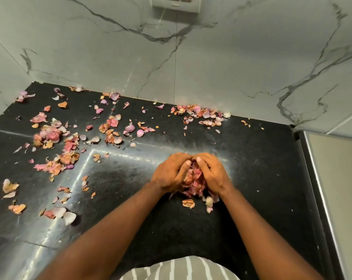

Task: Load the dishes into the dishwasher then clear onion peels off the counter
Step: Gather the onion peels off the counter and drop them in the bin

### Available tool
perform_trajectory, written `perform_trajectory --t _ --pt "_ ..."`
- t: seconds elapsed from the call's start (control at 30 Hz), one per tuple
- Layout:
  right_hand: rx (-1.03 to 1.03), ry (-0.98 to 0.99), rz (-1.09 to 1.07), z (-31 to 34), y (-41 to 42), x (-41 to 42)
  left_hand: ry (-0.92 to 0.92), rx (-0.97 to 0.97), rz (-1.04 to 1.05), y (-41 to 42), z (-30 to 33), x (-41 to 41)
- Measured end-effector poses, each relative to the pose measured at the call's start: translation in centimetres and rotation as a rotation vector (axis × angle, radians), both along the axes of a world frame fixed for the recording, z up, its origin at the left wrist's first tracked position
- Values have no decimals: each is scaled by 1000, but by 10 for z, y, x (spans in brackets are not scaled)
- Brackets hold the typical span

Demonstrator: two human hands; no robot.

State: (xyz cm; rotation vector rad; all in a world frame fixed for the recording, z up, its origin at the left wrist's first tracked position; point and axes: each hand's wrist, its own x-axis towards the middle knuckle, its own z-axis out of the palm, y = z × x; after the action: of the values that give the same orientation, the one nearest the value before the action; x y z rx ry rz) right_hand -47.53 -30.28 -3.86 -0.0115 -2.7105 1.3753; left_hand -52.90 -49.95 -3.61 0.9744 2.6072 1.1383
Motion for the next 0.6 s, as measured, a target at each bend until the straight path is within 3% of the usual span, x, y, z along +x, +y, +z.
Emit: perform_trajectory --t 0.17,0.33,0.47,0.6 --pt "-25 113 -302 -1 -45 44 33 158 164 12 -5 52" --pt "-178 104 -595 -2 -84 54 -155 332 392 28 1 81" --pt "-520 60 -724 10 -100 53 -421 580 535 38 14 89" --pt "-993 37 -791 15 -111 46 -615 797 692 40 25 91"
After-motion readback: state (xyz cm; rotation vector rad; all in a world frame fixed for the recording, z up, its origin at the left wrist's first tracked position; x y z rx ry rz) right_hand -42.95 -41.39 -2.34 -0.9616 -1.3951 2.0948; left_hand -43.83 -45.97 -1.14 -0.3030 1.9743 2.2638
